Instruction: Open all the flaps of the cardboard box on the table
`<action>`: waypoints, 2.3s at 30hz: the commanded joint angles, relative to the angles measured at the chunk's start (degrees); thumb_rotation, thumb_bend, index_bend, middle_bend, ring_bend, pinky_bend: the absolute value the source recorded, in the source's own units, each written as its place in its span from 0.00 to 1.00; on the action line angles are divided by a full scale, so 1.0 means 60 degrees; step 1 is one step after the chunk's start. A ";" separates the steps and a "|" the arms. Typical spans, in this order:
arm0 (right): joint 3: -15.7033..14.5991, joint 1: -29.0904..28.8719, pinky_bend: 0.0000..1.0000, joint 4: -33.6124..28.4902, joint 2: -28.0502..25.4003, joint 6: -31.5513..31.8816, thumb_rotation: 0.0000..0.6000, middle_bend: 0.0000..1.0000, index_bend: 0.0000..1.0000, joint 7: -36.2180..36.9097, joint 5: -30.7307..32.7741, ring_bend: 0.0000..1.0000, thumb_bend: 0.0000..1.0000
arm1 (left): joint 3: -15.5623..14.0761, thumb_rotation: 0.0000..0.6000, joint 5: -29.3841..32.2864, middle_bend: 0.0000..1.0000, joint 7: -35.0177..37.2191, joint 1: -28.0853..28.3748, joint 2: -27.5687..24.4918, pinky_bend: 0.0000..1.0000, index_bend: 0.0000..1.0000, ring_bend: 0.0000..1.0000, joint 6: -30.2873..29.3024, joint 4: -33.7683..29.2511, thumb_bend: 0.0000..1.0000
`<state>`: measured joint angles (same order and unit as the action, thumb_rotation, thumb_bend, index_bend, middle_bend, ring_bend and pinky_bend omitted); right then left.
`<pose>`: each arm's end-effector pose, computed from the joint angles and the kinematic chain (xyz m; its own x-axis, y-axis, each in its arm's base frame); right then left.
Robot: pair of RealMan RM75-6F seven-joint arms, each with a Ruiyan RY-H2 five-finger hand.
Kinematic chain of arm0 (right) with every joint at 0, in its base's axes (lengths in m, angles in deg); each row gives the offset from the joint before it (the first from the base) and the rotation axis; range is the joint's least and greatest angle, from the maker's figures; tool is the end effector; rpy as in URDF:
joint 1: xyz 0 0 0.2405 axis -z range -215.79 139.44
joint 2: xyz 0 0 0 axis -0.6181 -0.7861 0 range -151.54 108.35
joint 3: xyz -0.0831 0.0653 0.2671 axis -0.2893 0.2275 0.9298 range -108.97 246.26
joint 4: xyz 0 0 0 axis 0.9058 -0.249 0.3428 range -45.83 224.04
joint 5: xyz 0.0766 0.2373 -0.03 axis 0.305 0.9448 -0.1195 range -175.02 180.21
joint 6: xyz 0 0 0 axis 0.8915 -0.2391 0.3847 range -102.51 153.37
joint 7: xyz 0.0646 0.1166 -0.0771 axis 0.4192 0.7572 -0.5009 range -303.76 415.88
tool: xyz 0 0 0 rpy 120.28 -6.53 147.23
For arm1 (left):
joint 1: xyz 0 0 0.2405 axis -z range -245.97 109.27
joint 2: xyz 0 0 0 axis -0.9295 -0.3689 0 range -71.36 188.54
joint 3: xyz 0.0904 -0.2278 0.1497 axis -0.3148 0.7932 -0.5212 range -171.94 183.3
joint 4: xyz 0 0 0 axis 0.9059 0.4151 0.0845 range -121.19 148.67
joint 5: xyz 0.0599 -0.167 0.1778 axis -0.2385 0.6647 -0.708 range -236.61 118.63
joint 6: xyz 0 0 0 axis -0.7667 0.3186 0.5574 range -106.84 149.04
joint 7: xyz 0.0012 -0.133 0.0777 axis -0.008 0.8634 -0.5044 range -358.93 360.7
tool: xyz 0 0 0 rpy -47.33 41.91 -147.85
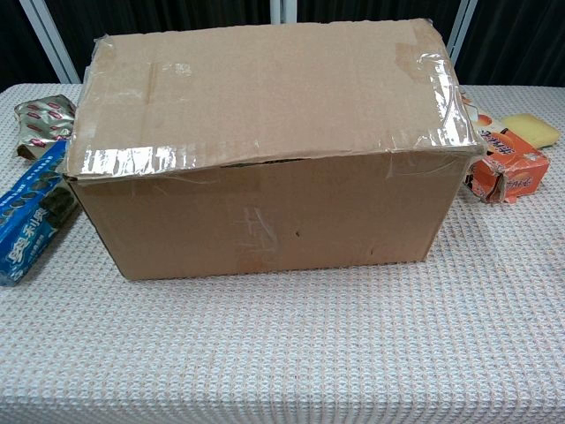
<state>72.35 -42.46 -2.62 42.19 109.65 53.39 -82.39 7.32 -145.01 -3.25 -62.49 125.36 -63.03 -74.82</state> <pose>-0.3621 -0.1972 0.1397 0.4499 -0.0062 0.8930 -0.8929 0.0167 0.4500 -0.3649 0.1987 0.1197 0.4795 0.0296 0.8770 0.8775 -0.0252 -0.4789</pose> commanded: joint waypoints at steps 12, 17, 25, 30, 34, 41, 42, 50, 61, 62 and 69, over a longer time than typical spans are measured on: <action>0.0046 -0.0145 0.00 0.0083 -0.0027 -0.0160 1.00 0.00 0.00 0.0091 -0.0023 0.00 0.18 | 0.0080 1.00 -0.0146 0.18 0.0004 0.0092 -0.0100 0.28 0.13 0.19 -0.0076 -0.0287 0.01; 0.0047 -0.0163 0.00 0.0108 -0.0077 -0.0120 1.00 0.00 0.00 0.0135 -0.0110 0.00 0.18 | 0.0279 1.00 -0.0388 0.18 0.0603 0.0420 -0.0623 0.28 0.13 0.19 0.0081 -0.0786 0.11; 0.0025 -0.0162 0.00 -0.0001 -0.0070 0.0007 1.00 0.00 0.00 -0.0019 -0.0267 0.00 0.18 | 0.1369 1.00 -0.0336 0.19 0.1642 0.2127 -0.2591 0.28 0.13 0.19 0.1727 -0.2502 0.27; -0.0032 -0.0019 0.00 0.0078 -0.0035 0.0133 1.00 0.00 0.00 0.0006 -0.0203 0.00 0.18 | 0.2138 0.97 0.0443 0.20 0.2835 0.3473 -0.3482 0.28 0.13 0.19 0.3545 -0.3174 0.34; -0.0064 0.0079 0.00 0.0175 -0.0042 0.0208 1.00 0.00 0.00 0.0110 -0.0161 0.00 0.18 | 0.2472 0.83 0.1124 0.20 0.3224 0.4416 -0.3732 0.28 0.13 0.19 0.4978 -0.3251 0.35; -0.0117 0.0248 0.00 0.0285 -0.0001 0.0414 1.00 0.00 0.00 0.0247 -0.0195 0.00 0.18 | 0.2725 0.78 0.2459 0.20 0.2806 0.6011 -0.3273 0.28 0.13 0.19 0.7074 -0.3022 0.35; -0.0118 0.0263 0.00 0.0297 0.0013 0.0435 1.00 0.00 0.00 0.0259 -0.0195 0.00 0.18 | 0.2726 0.77 0.2651 0.21 0.2781 0.6185 -0.3197 0.28 0.13 0.19 0.7325 -0.3005 0.36; -0.0058 0.0347 0.00 0.0364 0.0119 0.0527 1.00 0.00 0.00 0.0238 -0.0087 0.00 0.18 | 0.2553 0.74 0.3501 0.23 0.2224 0.7155 -0.2489 0.29 0.13 0.19 0.8229 -0.2748 0.36; 0.0024 0.0339 0.00 0.0409 0.0110 0.0480 1.00 0.00 0.00 0.0333 -0.0010 0.00 0.18 | 0.2252 0.73 0.4193 0.31 0.1716 0.7793 -0.2364 0.29 0.13 0.19 0.8739 -0.2820 0.38; 0.0030 0.0335 0.00 0.0415 0.0112 0.0470 1.00 0.00 0.00 0.0339 -0.0002 0.00 0.18 | 0.2281 0.73 0.4164 0.33 0.1760 0.7770 -0.2392 0.29 0.13 0.19 0.8672 -0.2906 0.38; 0.0075 0.0286 0.00 0.0521 0.0149 0.0307 1.00 0.00 0.00 0.0407 0.0123 0.00 0.18 | 0.2671 0.73 0.3337 0.36 0.2451 0.7324 -0.3031 0.29 0.13 0.19 0.8026 -0.3868 0.38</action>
<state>72.77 -40.72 0.46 43.06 111.53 55.80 -81.69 22.57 -123.49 10.25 -17.65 108.60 -13.86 -96.43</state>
